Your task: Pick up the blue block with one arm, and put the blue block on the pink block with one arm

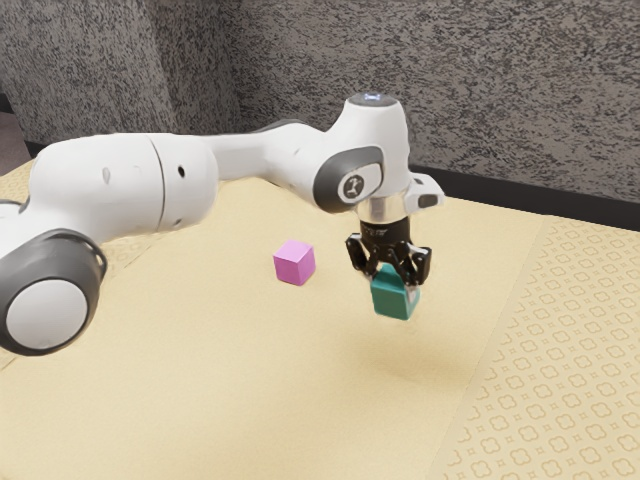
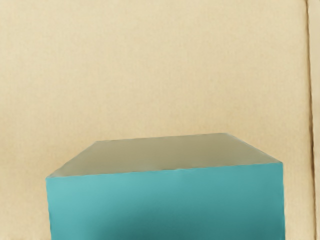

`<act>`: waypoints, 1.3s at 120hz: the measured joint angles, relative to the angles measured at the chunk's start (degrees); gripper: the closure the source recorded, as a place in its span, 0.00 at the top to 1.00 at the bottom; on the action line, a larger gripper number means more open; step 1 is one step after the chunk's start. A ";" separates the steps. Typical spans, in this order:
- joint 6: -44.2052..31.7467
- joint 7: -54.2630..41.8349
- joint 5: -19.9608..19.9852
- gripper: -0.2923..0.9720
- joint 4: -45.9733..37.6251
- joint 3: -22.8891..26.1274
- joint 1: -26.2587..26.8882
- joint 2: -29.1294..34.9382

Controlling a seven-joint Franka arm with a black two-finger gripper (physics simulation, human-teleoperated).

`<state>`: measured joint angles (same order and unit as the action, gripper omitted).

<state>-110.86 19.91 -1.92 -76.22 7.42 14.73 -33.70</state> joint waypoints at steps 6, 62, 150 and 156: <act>1.00 -0.90 -0.04 0.46 -0.01 0.05 -1.89 1.28; 6.70 -11.71 -1.29 0.45 4.61 -4.06 -12.41 2.85; 4.50 -21.31 -1.00 0.48 15.48 -5.73 -16.23 -10.73; 4.41 -21.73 -0.99 0.48 15.54 -5.73 -16.52 -11.24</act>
<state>-106.45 -1.81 -2.91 -60.68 1.69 -1.79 -44.93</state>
